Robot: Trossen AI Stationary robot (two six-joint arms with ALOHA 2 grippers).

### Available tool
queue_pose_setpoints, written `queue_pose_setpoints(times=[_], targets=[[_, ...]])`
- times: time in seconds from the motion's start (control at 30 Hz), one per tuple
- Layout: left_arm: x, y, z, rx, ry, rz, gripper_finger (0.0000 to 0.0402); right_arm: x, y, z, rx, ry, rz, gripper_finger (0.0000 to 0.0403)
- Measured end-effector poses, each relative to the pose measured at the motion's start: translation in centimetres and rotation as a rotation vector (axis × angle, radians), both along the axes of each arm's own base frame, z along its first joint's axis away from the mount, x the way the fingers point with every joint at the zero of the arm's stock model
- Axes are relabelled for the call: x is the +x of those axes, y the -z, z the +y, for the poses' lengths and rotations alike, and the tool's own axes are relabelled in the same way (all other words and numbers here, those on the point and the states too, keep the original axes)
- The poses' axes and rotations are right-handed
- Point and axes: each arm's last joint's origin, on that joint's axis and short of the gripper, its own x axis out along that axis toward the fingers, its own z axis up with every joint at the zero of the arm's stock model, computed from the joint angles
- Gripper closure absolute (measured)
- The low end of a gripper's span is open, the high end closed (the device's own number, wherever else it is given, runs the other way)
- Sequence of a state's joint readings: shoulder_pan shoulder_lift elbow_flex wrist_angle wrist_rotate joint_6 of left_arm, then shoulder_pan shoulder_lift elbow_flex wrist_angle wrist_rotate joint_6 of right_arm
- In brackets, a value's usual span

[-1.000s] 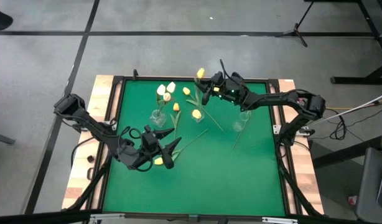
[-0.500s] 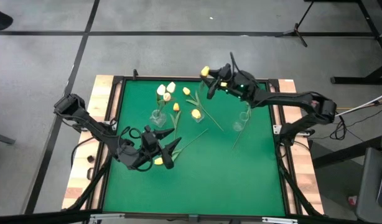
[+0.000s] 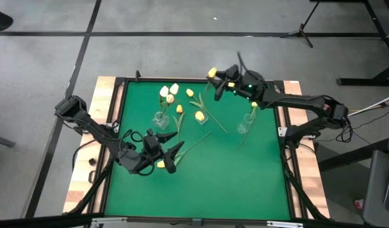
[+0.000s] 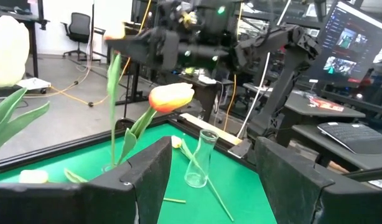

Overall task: Sort flowers into vase by color
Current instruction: Put the right yellow with orange flower into the center transparent vase, then put the yellow with orange flower into the center transparent vase

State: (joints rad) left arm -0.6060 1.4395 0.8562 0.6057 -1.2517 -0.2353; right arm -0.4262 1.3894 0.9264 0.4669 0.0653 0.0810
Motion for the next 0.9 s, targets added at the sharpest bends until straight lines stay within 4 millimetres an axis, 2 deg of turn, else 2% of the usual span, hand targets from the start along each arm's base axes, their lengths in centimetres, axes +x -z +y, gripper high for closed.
queue_pose_setpoints(times=[0.13,0.27,0.53,0.7,0.9], targets=[[0.0,0.0,0.0,0.0,0.0,0.0,0.0175,1.0,1.8,-0.2,0.038,-0.067,0.064,0.0232],[0.0,0.0,0.0,0.001,0.0,0.0,0.0175,1.1,2.6,-0.2,0.072,-0.077,0.128,0.0226],[0.0,0.0,0.0,0.001,-0.001,0.001,0.0175,0.8,3.6,0.0,0.143,-0.126,0.228,0.0139],[-0.1,0.0,-0.1,0.001,0.005,0.001,0.0175,-0.3,2.5,0.3,0.154,-0.057,0.305,0.0119],[-0.1,0.0,-0.2,0.001,0.006,0.001,0.0175,-1.5,0.3,0.8,0.124,-0.05,0.273,0.0118]])
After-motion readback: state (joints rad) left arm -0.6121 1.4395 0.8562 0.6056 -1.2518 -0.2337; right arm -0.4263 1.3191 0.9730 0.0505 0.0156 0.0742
